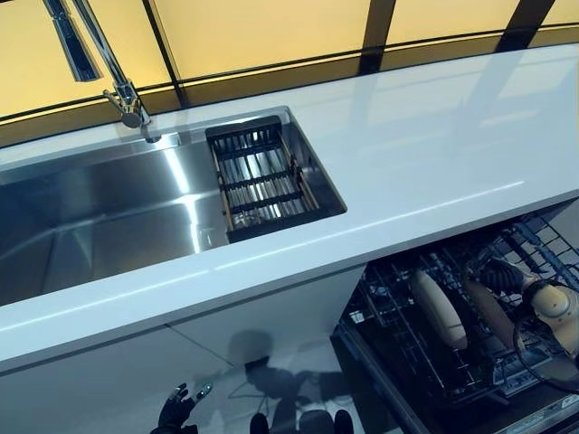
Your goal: Take plates into dishwasher
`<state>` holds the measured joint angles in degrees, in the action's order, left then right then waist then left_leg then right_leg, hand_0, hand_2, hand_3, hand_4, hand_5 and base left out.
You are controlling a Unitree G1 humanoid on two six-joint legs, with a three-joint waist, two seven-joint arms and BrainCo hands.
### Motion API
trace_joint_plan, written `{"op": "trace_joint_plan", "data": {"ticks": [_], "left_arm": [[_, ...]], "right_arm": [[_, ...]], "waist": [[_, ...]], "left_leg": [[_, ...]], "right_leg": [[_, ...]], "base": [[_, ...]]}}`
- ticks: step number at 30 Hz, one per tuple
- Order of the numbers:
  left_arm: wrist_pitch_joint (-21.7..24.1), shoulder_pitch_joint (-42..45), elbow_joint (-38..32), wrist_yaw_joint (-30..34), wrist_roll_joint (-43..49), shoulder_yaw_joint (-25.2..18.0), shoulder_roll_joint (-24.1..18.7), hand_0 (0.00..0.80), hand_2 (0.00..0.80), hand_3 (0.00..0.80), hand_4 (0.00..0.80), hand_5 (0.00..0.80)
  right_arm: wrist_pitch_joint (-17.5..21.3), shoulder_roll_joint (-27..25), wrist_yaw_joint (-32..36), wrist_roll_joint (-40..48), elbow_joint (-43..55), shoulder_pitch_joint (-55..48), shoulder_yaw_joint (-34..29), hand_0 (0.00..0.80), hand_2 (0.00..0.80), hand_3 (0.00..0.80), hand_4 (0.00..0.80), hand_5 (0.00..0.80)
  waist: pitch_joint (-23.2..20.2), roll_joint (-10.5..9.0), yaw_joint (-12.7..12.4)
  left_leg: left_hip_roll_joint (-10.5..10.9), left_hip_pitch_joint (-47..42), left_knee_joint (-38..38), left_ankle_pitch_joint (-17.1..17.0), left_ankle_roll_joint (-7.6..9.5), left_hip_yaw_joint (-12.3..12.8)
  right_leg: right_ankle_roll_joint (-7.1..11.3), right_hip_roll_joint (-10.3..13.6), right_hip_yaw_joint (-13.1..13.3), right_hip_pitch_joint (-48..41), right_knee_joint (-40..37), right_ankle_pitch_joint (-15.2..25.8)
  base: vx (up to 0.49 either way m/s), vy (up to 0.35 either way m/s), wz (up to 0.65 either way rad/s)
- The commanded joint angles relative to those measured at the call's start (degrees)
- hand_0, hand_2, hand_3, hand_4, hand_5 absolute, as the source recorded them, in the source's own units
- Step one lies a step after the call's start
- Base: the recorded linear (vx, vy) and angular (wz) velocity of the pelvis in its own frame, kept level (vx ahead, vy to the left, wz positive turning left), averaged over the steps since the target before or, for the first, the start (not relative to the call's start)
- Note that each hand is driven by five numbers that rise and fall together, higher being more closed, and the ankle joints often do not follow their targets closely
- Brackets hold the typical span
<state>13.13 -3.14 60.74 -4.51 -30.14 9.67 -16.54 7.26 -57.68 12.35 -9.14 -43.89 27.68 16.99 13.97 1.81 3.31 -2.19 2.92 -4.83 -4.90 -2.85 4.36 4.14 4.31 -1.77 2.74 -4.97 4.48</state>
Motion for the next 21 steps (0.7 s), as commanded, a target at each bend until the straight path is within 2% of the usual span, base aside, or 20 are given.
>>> {"op": "trace_joint_plan", "data": {"ticks": [1, 6, 16, 17, 18, 21], "left_arm": [[2.3, -2.5, -0.3, -0.2, -0.9, -0.6, -3.2, 0.000, 0.000, 0.000, 0.000, 0.000], [2.6, -3.1, -0.7, -0.1, -1.3, -0.5, -3.9, 0.000, 0.000, 0.000, 0.000, 0.000], [3.5, -3.5, -1.0, 0.9, -2.0, -0.2, -4.3, 0.000, 0.000, 0.000, 0.000, 0.000], [3.6, -3.5, -1.0, 0.9, -1.9, -0.2, -4.3, 0.000, 0.000, 0.000, 0.000, 0.000], [3.7, -3.4, -1.0, 0.9, -1.7, -0.2, -4.2, 0.000, 0.000, 0.000, 0.000, 0.000], [3.4, -3.3, -1.2, 0.9, -1.6, -0.3, -4.3, 0.000, 0.000, 0.000, 0.000, 0.000]], "right_arm": [[2.5, -2.1, -0.4, -0.6, -2.2, 6.1, 5.0, 0.800, 0.800, 0.800, 0.800, 0.800], [2.2, -2.0, -0.9, -1.7, -4.0, 7.2, 6.0, 0.800, 0.800, 0.800, 0.800, 0.800], [-0.9, -2.6, -0.2, -3.3, -6.9, 9.6, 8.3, 0.800, 0.800, 0.800, 0.800, 0.800], [-1.0, -2.7, -0.7, -2.7, -7.2, 9.5, 8.3, 0.521, 0.521, 0.521, 0.521, 0.521], [-1.4, -2.8, -0.9, -2.2, -7.3, 9.4, 7.9, 0.000, 0.000, 0.000, 0.000, 0.000], [-2.1, -2.9, -0.9, -2.5, -7.0, 8.7, 6.7, 0.000, 0.000, 0.000, 0.000, 0.000]], "waist": [[-1.7, -3.92, -1.8], [-0.9, -3.33, -1.9], [0.4, -2.16, -1.8], [0.4, -2.19, -1.8], [0.3, -2.25, -1.8], [0.1, -2.46, -1.6]], "left_leg": [[3.2, -1.0, -0.2, 3.8, 1.90, -2.5], [3.1, -0.5, -0.2, 3.5, 1.81, -2.5], [3.1, 0.8, -0.2, 2.8, 1.26, -2.6], [3.0, 0.8, -0.2, 2.8, 1.24, -2.6], [3.1, 0.7, -0.2, 2.9, 1.28, -2.7], [3.0, 0.4, -0.2, 3.0, 1.31, -2.7]], "right_leg": [[2.14, 0.6, 2.5, 3.4, 0.0, 4.1], [2.09, 0.7, 2.1, 4.0, 0.0, 4.1], [1.97, 0.7, 1.6, 5.1, 0.0, 4.2], [1.94, 0.7, 1.6, 5.1, 0.0, 4.2], [1.90, 0.6, 1.7, 5.0, 0.0, 4.2], [1.85, 0.5, 1.7, 4.7, 0.0, 4.1]], "base": [[-0.036, -0.047, 0.00], [-0.056, -0.049, 0.00], [-0.034, -0.015, 0.01], [0.000, 0.000, 0.00], [0.000, 0.000, 0.00], [0.000, 0.000, 0.00]]}}
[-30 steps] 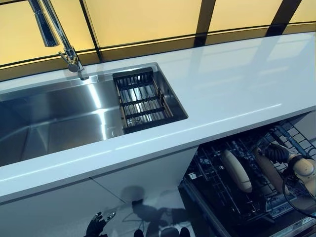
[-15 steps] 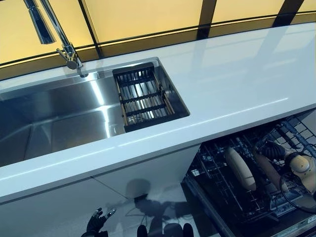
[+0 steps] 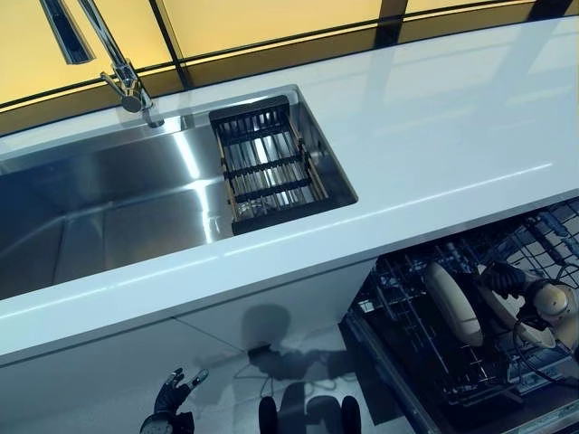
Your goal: Take plates into dishwasher
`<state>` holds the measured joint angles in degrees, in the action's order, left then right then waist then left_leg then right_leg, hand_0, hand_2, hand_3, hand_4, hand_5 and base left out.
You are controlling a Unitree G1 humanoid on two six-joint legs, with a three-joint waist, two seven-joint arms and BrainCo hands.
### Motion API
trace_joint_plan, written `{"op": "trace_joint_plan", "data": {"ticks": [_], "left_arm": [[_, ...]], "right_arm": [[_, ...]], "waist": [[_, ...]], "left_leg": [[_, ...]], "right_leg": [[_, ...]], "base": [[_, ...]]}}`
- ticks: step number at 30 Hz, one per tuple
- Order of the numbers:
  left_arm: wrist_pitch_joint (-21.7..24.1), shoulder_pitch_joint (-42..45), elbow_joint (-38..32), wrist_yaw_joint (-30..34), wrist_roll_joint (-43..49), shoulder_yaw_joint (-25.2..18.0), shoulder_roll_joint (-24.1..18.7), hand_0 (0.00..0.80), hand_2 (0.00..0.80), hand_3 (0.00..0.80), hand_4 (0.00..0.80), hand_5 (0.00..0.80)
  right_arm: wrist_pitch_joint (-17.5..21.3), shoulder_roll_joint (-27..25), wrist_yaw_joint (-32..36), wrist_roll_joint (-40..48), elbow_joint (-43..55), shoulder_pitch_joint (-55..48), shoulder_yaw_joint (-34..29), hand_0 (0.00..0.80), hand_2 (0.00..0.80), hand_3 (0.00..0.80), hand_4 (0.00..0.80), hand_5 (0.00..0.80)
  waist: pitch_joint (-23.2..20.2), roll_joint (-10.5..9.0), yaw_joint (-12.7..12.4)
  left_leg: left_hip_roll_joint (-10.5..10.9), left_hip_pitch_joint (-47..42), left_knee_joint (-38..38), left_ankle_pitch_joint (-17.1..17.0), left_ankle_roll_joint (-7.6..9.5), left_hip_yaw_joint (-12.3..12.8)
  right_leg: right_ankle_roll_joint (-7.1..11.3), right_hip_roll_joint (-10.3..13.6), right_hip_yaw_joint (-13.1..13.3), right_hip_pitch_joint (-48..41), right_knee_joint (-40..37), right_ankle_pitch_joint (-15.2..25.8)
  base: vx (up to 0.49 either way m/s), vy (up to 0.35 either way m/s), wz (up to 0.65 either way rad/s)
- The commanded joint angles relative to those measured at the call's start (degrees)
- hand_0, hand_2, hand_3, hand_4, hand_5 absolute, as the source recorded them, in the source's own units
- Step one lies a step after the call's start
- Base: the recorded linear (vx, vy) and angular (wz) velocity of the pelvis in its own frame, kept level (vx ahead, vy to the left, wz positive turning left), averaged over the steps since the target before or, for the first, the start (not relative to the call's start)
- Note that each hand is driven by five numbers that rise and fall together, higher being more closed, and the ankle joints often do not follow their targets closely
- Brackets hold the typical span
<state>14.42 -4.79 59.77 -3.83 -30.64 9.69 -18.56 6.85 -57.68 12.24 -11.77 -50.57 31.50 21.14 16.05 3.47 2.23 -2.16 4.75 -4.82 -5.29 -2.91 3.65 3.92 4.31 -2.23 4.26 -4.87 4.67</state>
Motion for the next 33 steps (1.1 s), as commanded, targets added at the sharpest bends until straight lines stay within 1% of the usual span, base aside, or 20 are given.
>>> {"op": "trace_joint_plan", "data": {"ticks": [1, 4, 9, 15, 21, 22, 26, 29, 33], "left_arm": [[2.1, -1.7, -0.1, 0.2, -1.1, -0.4, -2.3, 0.000, 0.000, 0.000, 0.000, 0.000], [2.0, -1.6, -0.1, 0.2, -0.9, -0.4, -2.3, 0.000, 0.000, 0.000, 0.000, 0.000], [1.8, -1.5, 0.2, -0.1, -0.4, -0.4, -2.1, 0.000, 0.000, 0.000, 0.000, 0.000], [1.2, -0.9, 0.1, -0.1, -0.1, -0.8, -2.0, 0.000, 0.000, 0.000, 0.000, 0.000], [1.0, 0.0, 0.3, 0.1, 0.5, -1.1, -1.6, 0.000, 0.000, 0.000, 0.000, 0.000], [1.0, 0.3, 0.6, 0.1, 0.9, -1.3, -1.5, 0.000, 0.000, 0.000, 0.000, 0.000], [0.8, 0.1, 1.1, -0.2, 1.2, -1.3, -1.3, 0.000, 0.000, 0.000, 0.000, 0.000], [0.5, 0.0, 1.3, -0.2, 1.8, -1.5, -1.2, 0.000, 0.000, 0.000, 0.000, 0.000], [0.4, -0.2, 1.5, -0.4, 1.6, -1.5, -1.0, 0.000, 0.000, 0.000, 0.000, 0.000]], "right_arm": [[-1.7, -3.1, -0.8, 0.3, -0.2, 4.5, 2.4, 0.000, 0.000, 0.000, 0.000, 0.000], [-1.1, -3.8, -1.4, -0.1, 0.2, 3.0, 1.0, 0.000, 0.000, 0.000, 0.000, 0.000], [-1.5, -5.0, -1.4, -0.3, 2.5, 2.1, -0.2, 0.000, 0.000, 0.000, 0.000, 0.000], [-2.2, -6.4, -1.3, -0.1, 4.3, 0.8, -1.9, 0.000, 0.000, 0.000, 0.000, 0.000], [-2.7, -8.5, -0.9, 0.2, 5.7, -0.7, -3.6, 0.000, 0.000, 0.000, 0.000, 0.000], [-2.7, -8.9, -0.6, -0.1, 6.1, -1.7, -4.3, 0.000, 0.000, 0.000, 0.000, 0.000], [-2.4, -8.8, 0.2, -1.1, 6.4, -3.4, -4.9, 0.000, 0.000, 0.000, 0.000, 0.000], [-2.5, -7.9, 0.3, -3.6, 6.8, -4.4, -4.6, 0.000, 0.000, 0.000, 0.000, 0.000], [-3.2, -4.9, 0.4, -8.1, 9.3, -5.5, -2.7, 0.000, 0.000, 0.000, 0.000, 0.000]], "waist": [[-2.1, -4.21, -0.5], [-2.5, -4.64, -0.2], [-3.2, -5.26, 0.3], [-3.8, -5.85, 0.6], [-5.3, -6.93, 1.0], [-5.9, -7.47, 1.2], [-6.8, -8.20, 1.3], [-7.2, -8.57, 1.3], [-6.9, -8.38, 1.3]], "left_leg": [[3.0, -1.4, -0.2, 3.4, 1.36, -1.9], [3.0, -1.9, -0.2, 3.6, 1.47, -1.7], [2.8, -2.3, -0.2, 3.8, 1.47, -0.9], [2.7, -2.8, -0.2, 4.1, 1.53, -0.6], [2.5, -3.5, -0.2, 4.4, 1.50, -0.2], [2.3, -3.8, -0.2, 4.4, 1.50, 0.1], [2.1, -4.2, -0.2, 4.7, 1.56, 0.6], [1.9, -4.6, -0.2, 4.9, 1.59, 0.9], [1.8, -4.9, -0.2, 4.9, 1.64, 0.8]], "right_leg": [[2.06, 0.5, 2.2, 3.2, -0.1, 3.9], [2.05, 0.4, 2.3, 2.9, 0.0, 3.9], [2.10, 0.3, 2.5, 2.5, -0.1, 3.9], [2.17, 0.1, 2.9, 2.1, -0.1, 3.8], [2.25, -0.1, 3.3, 1.4, -0.1, 3.6], [2.31, -0.2, 3.4, 1.1, -0.1, 3.6], [2.48, -0.2, 3.6, 0.8, -0.1, 3.5], [2.56, -0.2, 3.6, 0.4, -0.1, 3.5], [2.54, -0.2, 3.8, 0.1, -0.1, 3.5]], "base": [[0.031, 0.006, 0.01], [0.044, 0.013, 0.01], [0.041, 0.020, 0.00], [0.034, 0.026, 0.00], [0.052, 0.028, 0.00], [0.060, 0.014, -0.02], [0.052, 0.004, -0.05], [0.041, -0.012, -0.04], [0.003, 0.003, -0.01]]}}
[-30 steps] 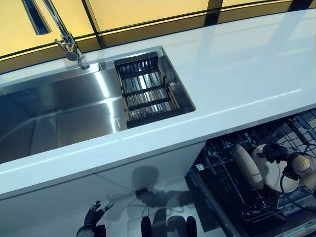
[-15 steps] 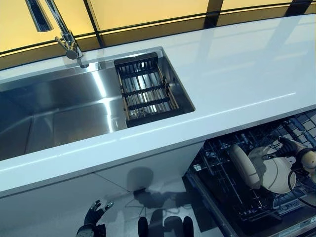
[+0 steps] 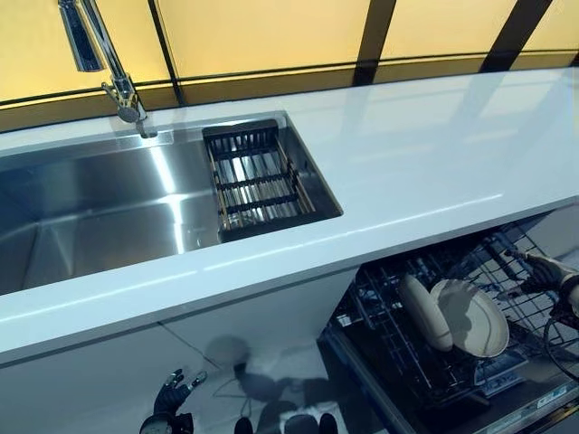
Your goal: Take plates into dishwasher
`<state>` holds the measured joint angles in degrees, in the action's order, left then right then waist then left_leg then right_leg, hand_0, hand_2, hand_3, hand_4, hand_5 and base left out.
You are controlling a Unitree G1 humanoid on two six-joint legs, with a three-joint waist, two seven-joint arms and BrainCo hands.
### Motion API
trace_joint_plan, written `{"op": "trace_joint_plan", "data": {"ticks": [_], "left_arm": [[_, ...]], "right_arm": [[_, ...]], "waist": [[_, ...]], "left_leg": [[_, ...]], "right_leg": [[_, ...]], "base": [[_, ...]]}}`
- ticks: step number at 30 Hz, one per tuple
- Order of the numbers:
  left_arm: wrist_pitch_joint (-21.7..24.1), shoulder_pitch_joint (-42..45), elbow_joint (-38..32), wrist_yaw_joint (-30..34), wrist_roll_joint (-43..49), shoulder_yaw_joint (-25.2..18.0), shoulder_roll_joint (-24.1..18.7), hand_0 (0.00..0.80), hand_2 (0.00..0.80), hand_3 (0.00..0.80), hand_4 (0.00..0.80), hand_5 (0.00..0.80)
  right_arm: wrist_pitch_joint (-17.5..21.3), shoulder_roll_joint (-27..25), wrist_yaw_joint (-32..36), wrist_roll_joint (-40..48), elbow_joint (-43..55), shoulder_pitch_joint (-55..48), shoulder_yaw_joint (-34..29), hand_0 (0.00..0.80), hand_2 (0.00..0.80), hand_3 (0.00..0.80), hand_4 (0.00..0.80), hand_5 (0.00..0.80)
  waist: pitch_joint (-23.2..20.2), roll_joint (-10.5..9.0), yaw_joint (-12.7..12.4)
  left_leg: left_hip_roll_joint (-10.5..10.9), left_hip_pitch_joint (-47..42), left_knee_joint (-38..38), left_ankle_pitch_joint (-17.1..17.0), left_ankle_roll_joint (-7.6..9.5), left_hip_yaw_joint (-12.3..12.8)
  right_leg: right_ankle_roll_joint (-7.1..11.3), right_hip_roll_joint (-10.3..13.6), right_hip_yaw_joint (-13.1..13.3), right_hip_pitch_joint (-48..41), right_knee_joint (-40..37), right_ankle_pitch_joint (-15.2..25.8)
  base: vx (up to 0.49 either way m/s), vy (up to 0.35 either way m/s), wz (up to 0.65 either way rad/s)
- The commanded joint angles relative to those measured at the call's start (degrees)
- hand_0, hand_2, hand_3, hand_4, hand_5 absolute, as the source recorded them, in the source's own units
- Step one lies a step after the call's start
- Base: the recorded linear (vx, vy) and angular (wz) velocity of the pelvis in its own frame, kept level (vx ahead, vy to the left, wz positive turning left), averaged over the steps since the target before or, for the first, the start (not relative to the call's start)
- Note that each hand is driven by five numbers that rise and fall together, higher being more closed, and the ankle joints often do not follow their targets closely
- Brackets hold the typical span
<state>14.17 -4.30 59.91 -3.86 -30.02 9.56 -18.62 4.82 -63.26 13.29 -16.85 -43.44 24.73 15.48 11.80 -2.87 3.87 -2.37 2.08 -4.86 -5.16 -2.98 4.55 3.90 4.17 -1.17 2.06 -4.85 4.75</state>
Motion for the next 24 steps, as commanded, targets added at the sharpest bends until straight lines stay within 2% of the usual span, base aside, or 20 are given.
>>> {"op": "trace_joint_plan", "data": {"ticks": [1, 2, 7, 12, 24], "left_arm": [[0.7, -0.7, 1.3, -0.5, 1.1, -1.4, -0.8, 0.000, 0.000, 0.000, 0.000, 0.000], [0.6, -0.8, 1.3, -0.4, 1.2, -1.6, -0.7, 0.000, 0.000, 0.000, 0.000, 0.000], [0.9, -1.9, 1.9, -0.3, 1.1, -0.9, -0.2, 0.000, 0.000, 0.000, 0.000, 0.000], [1.2, -2.3, 2.0, 0.0, 0.9, -0.5, 0.0, 0.000, 0.000, 0.000, 0.000, 0.000], [1.0, -3.2, 1.7, 0.2, 0.3, -0.4, 0.0, 0.000, 0.000, 0.000, 0.000, 0.000]], "right_arm": [[-1.6, 1.5, -0.4, -4.0, 3.1, 1.0, 3.4, 0.000, 0.000, 0.000, 0.000, 0.000], [-2.8, 3.3, -0.5, -6.3, 4.1, 0.2, 4.0, 0.000, 0.000, 0.000, 0.000, 0.000], [-3.8, 7.2, -1.2, -8.5, 2.1, -0.1, 6.2, 0.000, 0.000, 0.000, 0.000, 0.000], [-4.4, 9.4, -2.3, -10.2, -1.2, 0.5, 7.8, 0.000, 0.000, 0.000, 0.000, 0.000], [-6.5, 12.1, -0.9, -12.2, -2.4, 0.3, 9.8, 0.000, 0.000, 0.000, 0.000, 0.000]], "waist": [[-2.6, -1.99, -0.3], [-2.5, -1.75, -0.2], [-1.7, -1.18, -0.3], [-1.1, -0.60, -0.7], [-0.3, 0.01, -0.7]], "left_leg": [[2.1, -2.3, -0.1, 4.8, 1.73, -0.1], [2.1, -2.3, -0.1, 4.8, 1.79, 0.0], [2.3, -2.2, -0.1, 4.9, 1.98, -0.1], [2.5, -1.7, -0.1, 4.8, 2.08, -0.3], [2.5, -0.9, -0.1, 4.4, 1.96, -0.3]], "right_leg": [[2.56, 0.0, 2.7, 2.3, -0.1, 3.5], [2.52, 0.0, 2.8, 2.3, -0.1, 3.5], [2.50, 0.2, 2.7, 2.5, -0.1, 3.6], [2.42, 0.4, 2.3, 2.8, -0.1, 3.5], [2.36, 0.4, 2.1, 3.7, -0.1, 3.6]], "base": [[0.008, 0.018, -0.06], [0.008, 0.017, -0.05], [0.000, 0.000, 0.00], [-0.021, 0.007, 0.00], [0.000, 0.000, 0.00]]}}
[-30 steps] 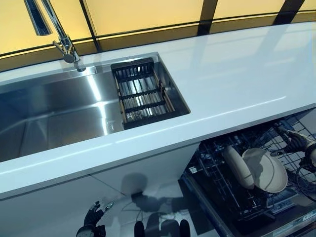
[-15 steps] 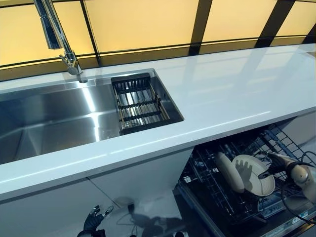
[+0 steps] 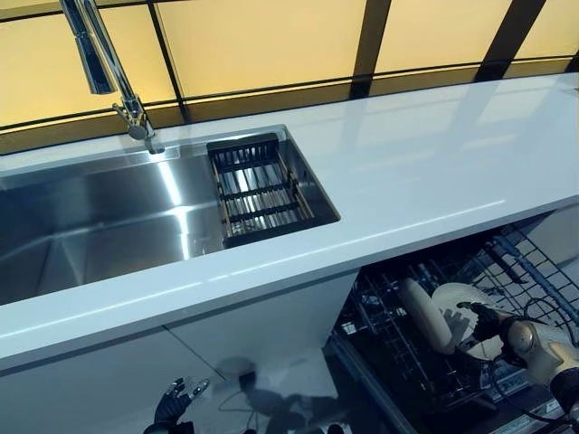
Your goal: Take plates into dishwasher
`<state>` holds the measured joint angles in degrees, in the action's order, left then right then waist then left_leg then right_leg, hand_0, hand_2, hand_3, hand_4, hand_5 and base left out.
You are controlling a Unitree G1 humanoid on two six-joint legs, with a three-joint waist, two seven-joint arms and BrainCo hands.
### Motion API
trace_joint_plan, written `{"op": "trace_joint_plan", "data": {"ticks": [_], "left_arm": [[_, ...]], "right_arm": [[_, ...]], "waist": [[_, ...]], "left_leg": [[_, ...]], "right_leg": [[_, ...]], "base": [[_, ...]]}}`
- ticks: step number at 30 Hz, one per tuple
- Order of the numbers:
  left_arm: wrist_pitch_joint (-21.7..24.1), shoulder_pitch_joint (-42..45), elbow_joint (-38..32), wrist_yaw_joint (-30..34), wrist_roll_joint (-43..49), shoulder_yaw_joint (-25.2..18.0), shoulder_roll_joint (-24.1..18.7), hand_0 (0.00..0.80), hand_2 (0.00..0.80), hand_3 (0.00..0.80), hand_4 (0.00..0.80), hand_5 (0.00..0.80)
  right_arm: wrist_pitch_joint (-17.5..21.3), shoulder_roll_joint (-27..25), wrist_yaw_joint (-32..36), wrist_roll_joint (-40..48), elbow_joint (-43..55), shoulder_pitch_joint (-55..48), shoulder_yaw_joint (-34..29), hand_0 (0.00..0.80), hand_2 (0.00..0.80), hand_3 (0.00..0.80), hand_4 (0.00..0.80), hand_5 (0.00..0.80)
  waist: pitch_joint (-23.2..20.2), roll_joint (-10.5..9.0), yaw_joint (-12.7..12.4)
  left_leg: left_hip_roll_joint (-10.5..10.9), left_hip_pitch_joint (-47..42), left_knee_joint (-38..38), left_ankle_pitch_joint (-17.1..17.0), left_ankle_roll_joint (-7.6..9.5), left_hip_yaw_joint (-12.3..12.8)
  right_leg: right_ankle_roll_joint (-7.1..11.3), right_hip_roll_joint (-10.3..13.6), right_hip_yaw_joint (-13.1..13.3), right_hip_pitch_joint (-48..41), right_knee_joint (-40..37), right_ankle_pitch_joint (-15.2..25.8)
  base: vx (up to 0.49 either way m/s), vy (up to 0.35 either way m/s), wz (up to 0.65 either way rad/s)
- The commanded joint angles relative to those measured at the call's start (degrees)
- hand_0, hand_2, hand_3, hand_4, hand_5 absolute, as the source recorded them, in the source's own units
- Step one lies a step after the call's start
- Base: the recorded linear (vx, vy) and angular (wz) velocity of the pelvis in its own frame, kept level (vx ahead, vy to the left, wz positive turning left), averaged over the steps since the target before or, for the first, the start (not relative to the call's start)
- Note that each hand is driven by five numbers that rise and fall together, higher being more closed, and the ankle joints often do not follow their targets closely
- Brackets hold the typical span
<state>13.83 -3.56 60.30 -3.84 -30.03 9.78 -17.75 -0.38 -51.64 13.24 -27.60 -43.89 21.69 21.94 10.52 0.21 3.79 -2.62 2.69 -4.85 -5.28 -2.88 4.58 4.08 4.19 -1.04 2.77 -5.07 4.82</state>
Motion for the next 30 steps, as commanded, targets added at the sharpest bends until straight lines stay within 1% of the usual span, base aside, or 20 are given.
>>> {"op": "trace_joint_plan", "data": {"ticks": [1, 9, 15, 17, 20, 22, 23, 24, 26, 27, 30], "left_arm": [[1.4, -4.0, 1.4, 0.3, 0.2, -0.7, -0.9, 0.000, 0.000, 0.000, 0.000, 0.000], [1.6, -4.1, 1.8, 0.5, 0.3, -0.9, -1.0, 0.000, 0.000, 0.000, 0.000, 0.000], [1.7, -4.6, 2.1, 0.1, 0.4, -1.0, -0.9, 0.000, 0.000, 0.000, 0.000, 0.000], [1.7, -4.7, 1.9, 0.1, 0.2, -1.0, -1.0, 0.000, 0.000, 0.000, 0.000, 0.000], [1.6, -5.3, 1.5, 0.0, -0.5, -0.6, -1.1, 0.000, 0.000, 0.000, 0.000, 0.000], [1.8, -5.7, 1.3, 0.1, -0.9, -0.1, -1.2, 0.000, 0.000, 0.000, 0.000, 0.000], [1.8, -5.8, 1.3, 0.2, -1.0, -0.1, -1.2, 0.000, 0.000, 0.000, 0.000, 0.000], [2.0, -6.2, 1.2, 0.1, -1.4, 0.5, -1.1, 0.000, 0.000, 0.000, 0.000, 0.000], [2.0, -6.4, 1.0, 0.1, -1.5, 0.7, -1.1, 0.000, 0.000, 0.000, 0.000, 0.000], [2.0, -6.8, 0.8, 0.0, -2.0, 1.2, -1.0, 0.000, 0.000, 0.000, 0.000, 0.000], [1.9, -7.2, 0.5, -0.2, -2.5, 1.6, -0.9, 0.000, 0.000, 0.000, 0.000, 0.000]], "right_arm": [[-1.4, 0.4, -0.6, -1.5, -1.9, 3.2, 3.4, 0.000, 0.000, 0.000, 0.000, 0.000], [-1.6, 0.1, 0.3, -2.1, -3.7, 2.6, 3.6, 0.000, 0.000, 0.000, 0.000, 0.000], [-2.6, 1.0, 0.0, -5.3, -5.1, 2.1, 4.0, 0.000, 0.000, 0.000, 0.000, 0.000], [-3.6, 1.3, -0.4, -6.5, -5.6, 2.3, 4.4, 0.000, 0.000, 0.000, 0.000, 0.000], [-7.7, 2.4, -2.6, -10.1, -7.1, 3.6, 5.6, 0.000, 0.000, 0.000, 0.000, 0.000], [-9.2, 3.3, -4.2, -11.1, -9.0, 4.6, 6.3, 0.000, 0.000, 0.000, 0.000, 0.000], [-9.5, 3.5, -4.5, -11.2, -9.5, 5.0, 6.5, 0.000, 0.000, 0.000, 0.000, 0.000], [-11.2, 4.6, -5.6, -11.7, -11.1, 6.4, 7.2, 0.000, 0.000, 0.000, 0.000, 0.000], [-11.9, 5.1, -6.1, -11.9, -12.1, 7.1, 7.7, 0.000, 0.000, 0.000, 0.000, 0.000], [-13.5, 6.2, -6.6, -11.6, -13.5, 8.5, 8.3, 0.000, 0.000, 0.000, 0.000, 0.000], [-15.4, 7.3, -7.8, -10.6, -15.2, 9.7, 8.8, 0.000, 0.000, 0.000, 0.000, 0.000]], "waist": [[1.0, -3.06, -0.6], [0.9, -3.29, -0.7], [1.2, -3.33, -0.7], [1.3, -3.22, -0.8], [1.9, -2.65, -1.0], [2.3, -2.25, -1.2], [2.4, -2.14, -1.3], [2.9, -1.65, -1.5], [3.1, -1.37, -1.6], [3.4, -0.78, -1.9], [3.8, -0.11, -2.2]], "left_leg": [[2.7, -1.4, -0.1, 4.5, 1.85, -0.3], [2.7, -1.2, -0.1, 4.4, 1.82, -0.5], [2.7, -1.2, -0.1, 4.3, 1.86, -0.2], [2.7, -1.0, -0.1, 4.2, 1.86, -0.3], [2.8, -0.6, -0.1, 4.1, 1.85, -0.4], [2.8, -0.4, -0.1, 4.0, 1.86, -0.5], [2.9, -0.3, -0.1, 3.9, 1.87, -0.5], [3.0, 0.1, -0.1, 3.8, 1.87, -0.7], [3.1, 0.2, -0.1, 3.8, 1.87, -0.9], [3.3, 0.6, -0.1, 3.6, 1.90, -1.2], [3.5, 1.0, -0.1, 3.4, 1.96, -1.6]], "right_leg": [[2.16, 0.4, 1.9, 3.0, 0.1, 3.5], [2.18, 0.3, 2.0, 3.1, 0.1, 3.6], [2.25, 0.3, 2.0, 3.2, 0.1, 3.6], [2.27, 0.4, 2.0, 3.4, 0.1, 3.7], [2.30, 0.5, 1.9, 3.8, 0.1, 3.8], [2.33, 0.5, 1.8, 4.1, 0.1, 3.9], [2.33, 0.6, 1.7, 4.1, 0.1, 3.9], [2.32, 0.7, 1.6, 4.4, 0.1, 4.0], [2.32, 0.7, 1.6, 4.6, 0.1, 4.0], [2.29, 0.8, 1.5, 4.9, 0.1, 4.0], [2.22, 1.0, 1.3, 5.1, 0.1, 4.0]], "base": [[0.000, 0.000, 0.00], [0.000, 0.000, 0.00], [0.000, 0.000, 0.00], [0.000, 0.000, 0.00], [-0.047, -0.023, 0.00], [-0.051, -0.018, 0.02], [-0.082, -0.017, 0.02], [-0.070, -0.008, 0.02], [-0.063, -0.003, 0.03], [-0.056, 0.002, 0.05], [-0.054, 0.004, 0.04]]}}
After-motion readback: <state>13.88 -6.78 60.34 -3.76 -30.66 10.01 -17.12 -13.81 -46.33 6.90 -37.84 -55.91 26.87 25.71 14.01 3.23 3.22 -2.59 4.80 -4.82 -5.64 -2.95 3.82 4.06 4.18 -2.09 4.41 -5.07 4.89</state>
